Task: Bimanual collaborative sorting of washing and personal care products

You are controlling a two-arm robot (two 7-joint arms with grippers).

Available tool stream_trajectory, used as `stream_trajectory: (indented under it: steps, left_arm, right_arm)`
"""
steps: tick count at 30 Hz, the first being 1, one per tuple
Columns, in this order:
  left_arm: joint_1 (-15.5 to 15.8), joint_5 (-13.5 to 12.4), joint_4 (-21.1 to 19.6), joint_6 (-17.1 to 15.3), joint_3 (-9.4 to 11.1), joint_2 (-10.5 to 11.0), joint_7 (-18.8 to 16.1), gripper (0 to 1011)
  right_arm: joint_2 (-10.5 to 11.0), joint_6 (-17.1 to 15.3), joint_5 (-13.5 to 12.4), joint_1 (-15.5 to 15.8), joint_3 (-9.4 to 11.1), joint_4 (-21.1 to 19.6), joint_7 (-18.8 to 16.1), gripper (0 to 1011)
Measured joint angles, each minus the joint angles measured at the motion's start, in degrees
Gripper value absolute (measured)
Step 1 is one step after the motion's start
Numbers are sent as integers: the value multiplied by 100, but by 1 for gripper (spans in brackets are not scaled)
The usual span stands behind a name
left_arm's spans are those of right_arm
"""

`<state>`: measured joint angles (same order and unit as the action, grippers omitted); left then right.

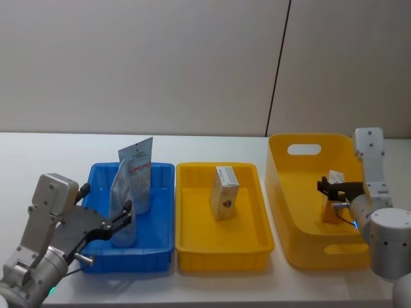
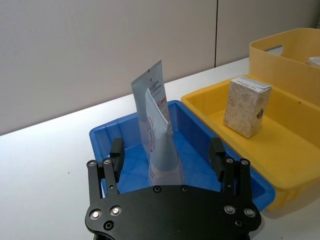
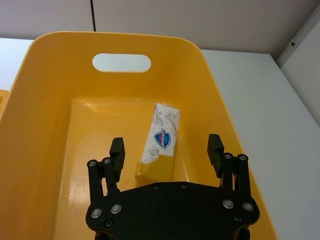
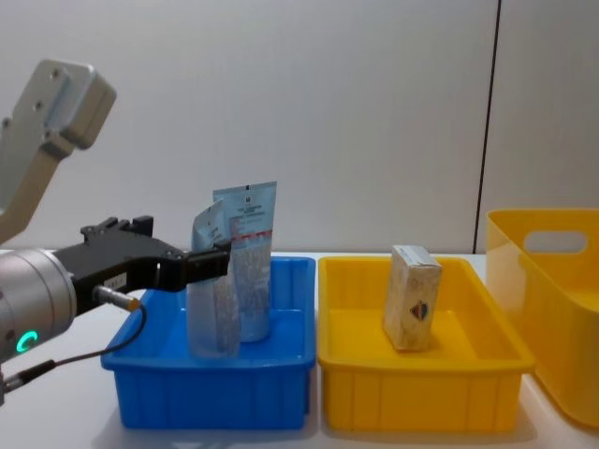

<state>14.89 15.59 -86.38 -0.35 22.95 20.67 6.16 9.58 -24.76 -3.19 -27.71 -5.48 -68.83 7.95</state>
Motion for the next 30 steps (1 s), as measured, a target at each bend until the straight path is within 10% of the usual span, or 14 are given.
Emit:
stream_trajectory:
  steps: [30]
  left_arm:
    - [1067,-163,2134,802,139,-438,765,1002]
  right_arm:
    - [0,0,-1,1,0,0,0,1004]
